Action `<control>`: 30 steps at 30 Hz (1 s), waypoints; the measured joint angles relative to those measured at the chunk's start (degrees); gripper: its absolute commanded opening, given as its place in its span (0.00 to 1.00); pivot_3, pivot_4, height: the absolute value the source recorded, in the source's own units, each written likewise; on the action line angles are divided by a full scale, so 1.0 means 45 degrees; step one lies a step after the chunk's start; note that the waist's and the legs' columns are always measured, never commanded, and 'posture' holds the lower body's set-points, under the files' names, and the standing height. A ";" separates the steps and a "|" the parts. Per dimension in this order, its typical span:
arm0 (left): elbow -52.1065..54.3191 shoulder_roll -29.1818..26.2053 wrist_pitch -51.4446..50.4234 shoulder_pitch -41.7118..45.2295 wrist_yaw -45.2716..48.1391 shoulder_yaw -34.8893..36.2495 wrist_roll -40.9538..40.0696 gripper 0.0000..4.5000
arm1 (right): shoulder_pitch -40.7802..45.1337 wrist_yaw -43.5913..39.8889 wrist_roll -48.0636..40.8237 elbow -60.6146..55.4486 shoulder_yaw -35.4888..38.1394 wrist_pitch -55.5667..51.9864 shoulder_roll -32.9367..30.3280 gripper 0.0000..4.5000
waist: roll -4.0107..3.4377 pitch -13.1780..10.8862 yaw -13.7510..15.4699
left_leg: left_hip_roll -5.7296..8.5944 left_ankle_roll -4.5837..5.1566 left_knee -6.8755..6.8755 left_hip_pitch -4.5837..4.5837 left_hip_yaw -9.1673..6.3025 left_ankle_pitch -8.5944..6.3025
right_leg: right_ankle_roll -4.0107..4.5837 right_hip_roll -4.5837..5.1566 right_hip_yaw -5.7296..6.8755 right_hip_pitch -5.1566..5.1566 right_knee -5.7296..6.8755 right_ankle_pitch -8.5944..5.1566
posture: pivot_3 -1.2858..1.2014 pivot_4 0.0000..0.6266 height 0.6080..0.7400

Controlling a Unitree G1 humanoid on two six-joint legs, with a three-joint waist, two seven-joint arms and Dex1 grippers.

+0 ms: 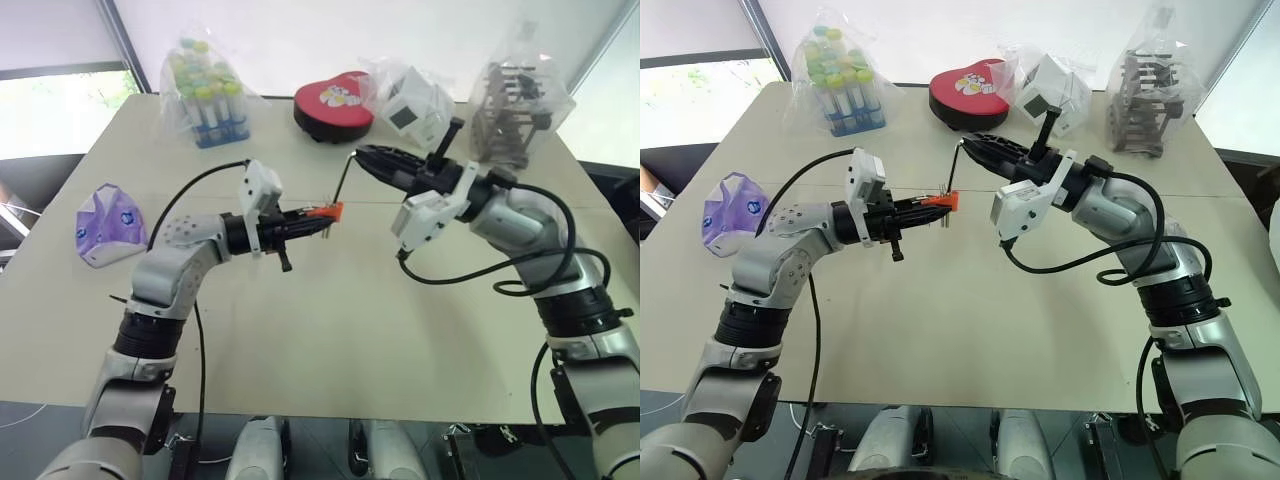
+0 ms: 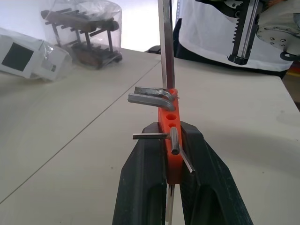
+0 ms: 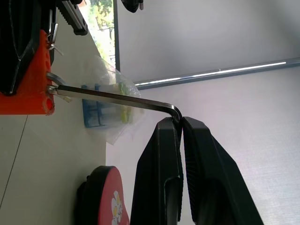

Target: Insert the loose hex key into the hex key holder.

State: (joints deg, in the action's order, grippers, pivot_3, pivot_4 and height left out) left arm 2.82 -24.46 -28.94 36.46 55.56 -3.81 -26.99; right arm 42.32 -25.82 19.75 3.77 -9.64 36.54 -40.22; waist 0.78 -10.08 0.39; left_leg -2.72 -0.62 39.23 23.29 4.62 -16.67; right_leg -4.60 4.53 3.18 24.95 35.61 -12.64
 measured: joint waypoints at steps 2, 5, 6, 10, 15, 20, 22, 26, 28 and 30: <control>0.0017 0.0004 -0.0095 -0.0001 -0.0017 0.0000 0.0000 0.00 | -0.0056 0.0000 -0.0001 0.0000 0.0009 0.0004 -0.0002 0.01 | 0.0000 0.0000 0.0001 | 0.0000 0.0000 0.0000 0.0000 0.0000 0.0000 | 0.0000 0.0000 0.0000 0.0000 0.0000 0.0000 | 0.52 0.24 1.00; 0.0048 0.0005 -0.0115 -0.0002 -0.0049 0.0000 0.0000 0.00 | -0.0142 -0.0019 -0.0002 -0.0002 0.0012 0.0011 -0.0022 0.01 | 0.0000 0.0000 0.0001 | 0.0000 0.0000 0.0000 0.0000 0.0000 0.0000 | 0.0000 0.0000 0.0000 0.0000 0.0000 0.0000 | 0.52 0.24 1.00; 0.0071 0.0003 -0.0119 -0.0001 -0.0052 0.0001 0.0002 0.00 | -0.0189 -0.0037 -0.0008 -0.0004 0.0014 0.0009 -0.0034 0.01 | 0.0000 0.0000 0.0002 | 0.0000 0.0000 0.0000 0.0000 -0.0001 0.0000 | 0.0000 0.0000 0.0000 0.0000 0.0000 0.0000 | 0.52 0.24 1.00; 0.0078 0.0002 -0.0158 -0.0004 -0.0046 0.0000 0.0000 0.00 | -0.0283 -0.0076 -0.0025 -0.0042 0.0115 0.0006 -0.0047 0.01 | 0.0000 0.0000 -0.0001 | 0.0000 -0.0002 0.0000 0.0000 0.0000 0.0001 | 0.0000 0.0000 0.0000 0.0000 0.0001 0.0000 | 0.52 0.24 1.00; 0.0114 0.0004 -0.0203 -0.0004 -0.0045 0.0000 0.0000 0.00 | -0.0316 -0.0075 -0.0019 -0.0042 0.0155 0.0008 -0.0049 0.01 | 0.0000 0.0000 -0.0001 | 0.0000 -0.0004 0.0001 0.0000 -0.0001 0.0002 | 0.0000 0.0000 0.0000 0.0000 0.0003 0.0000 | 0.52 0.24 1.00; 0.0178 0.0004 -0.0230 -0.0004 -0.0021 0.0000 -0.0055 0.00 | -0.0313 -0.0052 0.0054 -0.0041 0.0220 0.0007 -0.0049 0.01 | 0.0000 0.0000 0.0001 | 0.0000 -0.0007 0.0001 0.0000 -0.0001 0.0004 | 0.0000 0.0000 0.0000 0.0000 0.0004 0.0000 | 0.52 0.24 1.00; 0.0178 0.0003 -0.0240 -0.0004 -0.0023 0.0000 -0.0079 0.00 | -0.0313 -0.0045 0.0059 -0.0041 0.0224 0.0008 -0.0049 0.01 | 0.0000 0.0000 0.0000 | 0.0000 -0.0007 0.0002 -0.0001 -0.0001 0.0004 | 0.0000 0.0000 0.0000 0.0000 0.0008 0.0000 | 0.52 0.24 1.00; 0.0179 0.0004 -0.0338 -0.0004 -0.0027 0.0001 -0.0172 0.00 | -0.0313 -0.0031 0.0082 -0.0041 0.0225 0.0026 -0.0048 0.01 | 0.0000 0.0000 0.0000 | 0.0000 -0.0006 0.0002 -0.0004 -0.0001 0.0003 | 0.0000 0.0000 0.0000 0.0001 0.0017 0.0000 | 0.52 0.24 1.00; 0.0179 0.0003 -0.0352 -0.0004 -0.0027 0.0000 -0.0208 0.00 | -0.0313 -0.0020 0.0083 -0.0041 0.0225 0.0037 -0.0048 0.01 | 0.0000 0.0000 -0.0001 | 0.0000 -0.0005 0.0003 -0.0005 -0.0002 0.0003 | 0.0000 0.0000 -0.0001 0.0001 0.0022 0.0000 | 0.52 0.24 1.00; 0.0180 0.0003 -0.0363 -0.0004 -0.0019 0.0001 -0.0238 0.00 | -0.0313 -0.0001 0.0085 -0.0041 0.0225 0.0054 -0.0048 0.01 | 0.0000 0.0000 -0.0002 | 0.0000 -0.0005 0.0004 -0.0007 -0.0003 0.0003 | 0.0000 0.0001 0.0000 0.0001 0.0031 0.0000 | 0.52 0.24 1.00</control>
State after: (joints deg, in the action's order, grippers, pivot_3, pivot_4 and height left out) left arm 3.63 -24.45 -30.57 36.44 55.47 -3.81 -28.05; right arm 40.91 -25.82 20.14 3.58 -8.63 36.78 -40.44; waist 0.78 -10.08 0.38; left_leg -2.72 -0.64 39.25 23.26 4.61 -16.65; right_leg -4.60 4.53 3.18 24.95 35.75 -12.64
